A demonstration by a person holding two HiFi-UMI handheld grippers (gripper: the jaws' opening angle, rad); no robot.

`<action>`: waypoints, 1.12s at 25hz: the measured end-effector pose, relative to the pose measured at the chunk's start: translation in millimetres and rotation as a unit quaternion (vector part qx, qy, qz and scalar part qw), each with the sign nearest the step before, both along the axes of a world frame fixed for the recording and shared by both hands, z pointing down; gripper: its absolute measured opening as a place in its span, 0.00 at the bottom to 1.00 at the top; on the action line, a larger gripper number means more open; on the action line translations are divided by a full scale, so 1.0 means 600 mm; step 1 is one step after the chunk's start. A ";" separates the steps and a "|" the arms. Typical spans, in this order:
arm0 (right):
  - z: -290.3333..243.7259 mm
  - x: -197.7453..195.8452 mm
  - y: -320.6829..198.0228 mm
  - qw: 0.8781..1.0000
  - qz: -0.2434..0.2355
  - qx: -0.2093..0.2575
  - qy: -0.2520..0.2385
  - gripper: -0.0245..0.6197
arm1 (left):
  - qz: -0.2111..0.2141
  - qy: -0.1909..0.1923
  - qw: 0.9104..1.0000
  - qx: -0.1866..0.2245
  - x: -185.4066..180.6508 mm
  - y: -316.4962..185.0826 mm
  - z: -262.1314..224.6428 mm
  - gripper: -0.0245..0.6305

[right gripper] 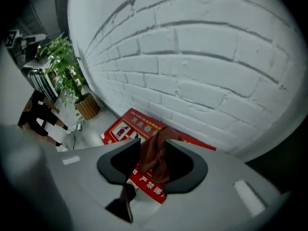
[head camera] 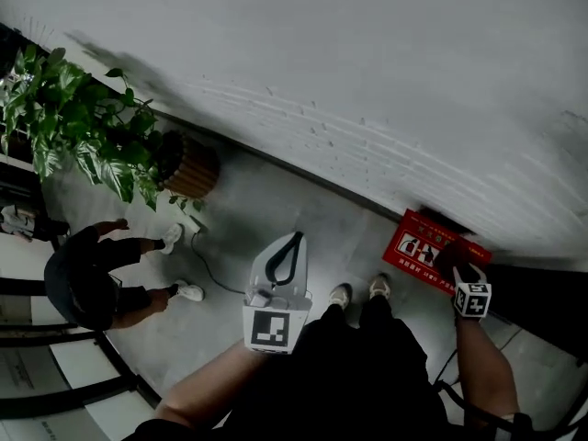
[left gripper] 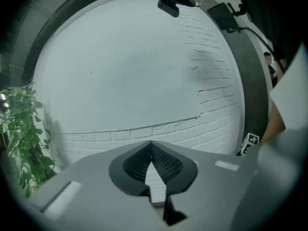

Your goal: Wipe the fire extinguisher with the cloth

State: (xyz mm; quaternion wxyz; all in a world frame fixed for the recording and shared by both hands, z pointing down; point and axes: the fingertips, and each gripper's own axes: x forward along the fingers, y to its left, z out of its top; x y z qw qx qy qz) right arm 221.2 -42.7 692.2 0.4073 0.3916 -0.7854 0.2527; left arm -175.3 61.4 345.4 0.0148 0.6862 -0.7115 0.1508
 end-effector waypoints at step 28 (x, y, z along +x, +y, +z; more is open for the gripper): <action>0.140 0.020 -0.007 0.992 -0.043 -0.086 0.084 0.21 | -0.136 -0.020 0.989 -0.059 -0.056 0.107 -0.016 0.04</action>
